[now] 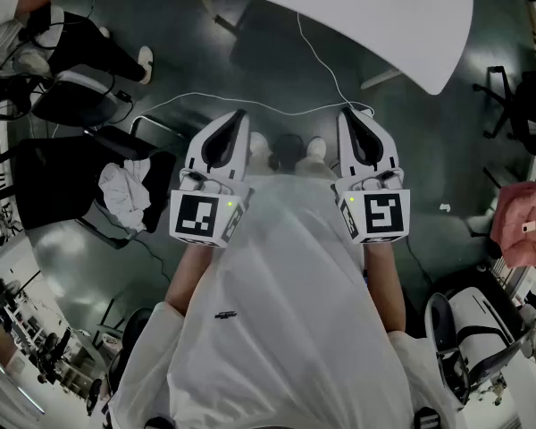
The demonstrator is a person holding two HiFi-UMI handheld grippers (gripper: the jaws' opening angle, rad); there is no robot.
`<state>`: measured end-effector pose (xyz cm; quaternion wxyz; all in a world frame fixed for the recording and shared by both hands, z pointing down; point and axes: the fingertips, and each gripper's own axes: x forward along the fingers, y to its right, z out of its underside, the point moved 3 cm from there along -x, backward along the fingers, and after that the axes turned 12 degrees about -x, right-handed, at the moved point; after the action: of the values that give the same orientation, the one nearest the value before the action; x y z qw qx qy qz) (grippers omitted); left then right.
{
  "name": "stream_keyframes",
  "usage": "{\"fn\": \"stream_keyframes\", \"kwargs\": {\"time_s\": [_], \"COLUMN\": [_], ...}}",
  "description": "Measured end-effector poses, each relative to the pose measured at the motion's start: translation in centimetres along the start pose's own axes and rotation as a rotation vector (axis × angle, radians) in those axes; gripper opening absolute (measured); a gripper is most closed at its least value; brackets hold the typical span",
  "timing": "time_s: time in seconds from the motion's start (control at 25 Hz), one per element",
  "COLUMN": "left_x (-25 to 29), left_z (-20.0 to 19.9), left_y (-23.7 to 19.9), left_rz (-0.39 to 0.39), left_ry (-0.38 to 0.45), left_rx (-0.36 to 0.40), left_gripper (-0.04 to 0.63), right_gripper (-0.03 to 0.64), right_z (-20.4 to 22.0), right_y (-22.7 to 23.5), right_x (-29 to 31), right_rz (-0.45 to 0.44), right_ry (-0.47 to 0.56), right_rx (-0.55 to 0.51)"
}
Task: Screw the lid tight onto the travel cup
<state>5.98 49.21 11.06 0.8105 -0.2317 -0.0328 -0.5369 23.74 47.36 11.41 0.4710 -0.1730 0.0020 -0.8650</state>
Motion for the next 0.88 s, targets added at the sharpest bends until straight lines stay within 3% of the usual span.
{"fn": "stream_keyframes", "kwargs": {"time_s": [0.4,0.52,0.64,0.88], "left_x": [0.2,0.1,0.3,1.9], "left_z": [1.5,2.3,2.8,2.9], "left_y": [7.0,8.8,10.3,12.6], "left_rz": [-0.082,-0.103,-0.109,-0.109], "left_ry": [0.028,0.037,0.047,0.055], "left_rx": [0.013,0.012,0.012,0.025], "left_gripper": [0.005,0.005,0.005,0.005], "right_gripper": [-0.002,0.0,0.0,0.0], "right_z": [2.3,3.0,3.3,4.0], "right_y": [4.6,5.9,7.4,8.9], "right_x": [-4.1,-5.6,-7.0,-8.5], "right_rz": [-0.059,-0.069,-0.078,-0.15], "right_ry": [0.054,0.097,0.138,0.18], "right_rx": [0.027,0.081,0.149,0.15]}}
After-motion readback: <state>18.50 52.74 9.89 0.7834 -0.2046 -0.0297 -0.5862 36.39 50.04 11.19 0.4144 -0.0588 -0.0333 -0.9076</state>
